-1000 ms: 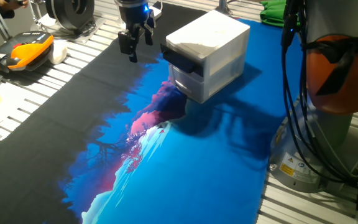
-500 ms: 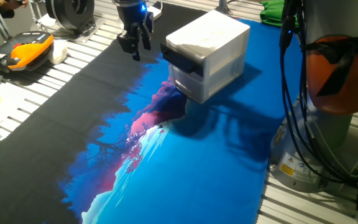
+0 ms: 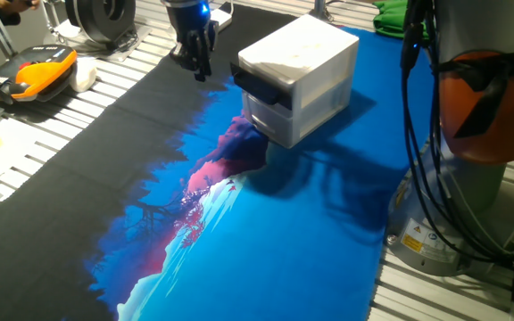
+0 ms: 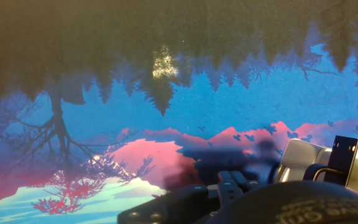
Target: Grasp the handle and open the drawer
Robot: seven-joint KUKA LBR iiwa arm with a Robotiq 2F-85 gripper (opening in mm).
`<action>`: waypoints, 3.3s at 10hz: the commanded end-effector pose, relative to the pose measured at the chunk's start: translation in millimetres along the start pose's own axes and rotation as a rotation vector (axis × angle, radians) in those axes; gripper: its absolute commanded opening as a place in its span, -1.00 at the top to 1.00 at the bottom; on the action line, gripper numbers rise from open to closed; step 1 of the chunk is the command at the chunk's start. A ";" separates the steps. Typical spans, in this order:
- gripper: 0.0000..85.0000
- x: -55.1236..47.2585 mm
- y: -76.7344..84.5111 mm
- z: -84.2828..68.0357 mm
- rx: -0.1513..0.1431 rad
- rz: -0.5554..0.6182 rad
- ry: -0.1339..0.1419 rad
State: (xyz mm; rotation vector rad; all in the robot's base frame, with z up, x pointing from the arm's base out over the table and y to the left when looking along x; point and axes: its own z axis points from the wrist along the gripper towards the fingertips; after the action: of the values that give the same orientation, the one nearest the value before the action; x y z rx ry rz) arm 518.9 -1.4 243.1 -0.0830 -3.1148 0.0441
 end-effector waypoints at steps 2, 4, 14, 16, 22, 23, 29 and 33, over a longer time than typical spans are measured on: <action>1.00 -1.1 0.7 -0.6 -0.005 0.016 0.015; 1.00 -3.4 3.0 -3.2 -0.004 0.029 0.038; 1.00 -1.8 -3.6 -3.8 0.018 0.022 -0.031; 1.00 0.5 -6.9 -0.4 0.023 0.020 -0.027; 1.00 10.4 -12.7 11.5 0.021 0.016 -0.031; 1.00 11.9 -12.9 13.4 0.018 0.019 -0.032; 1.00 24.8 -28.1 26.4 -0.012 0.028 -0.044; 1.00 33.2 -37.3 30.6 -0.013 0.062 -0.036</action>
State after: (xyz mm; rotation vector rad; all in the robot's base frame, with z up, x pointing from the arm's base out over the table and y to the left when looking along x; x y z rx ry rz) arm 482.5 -37.9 214.1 -0.1889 -3.1477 0.0254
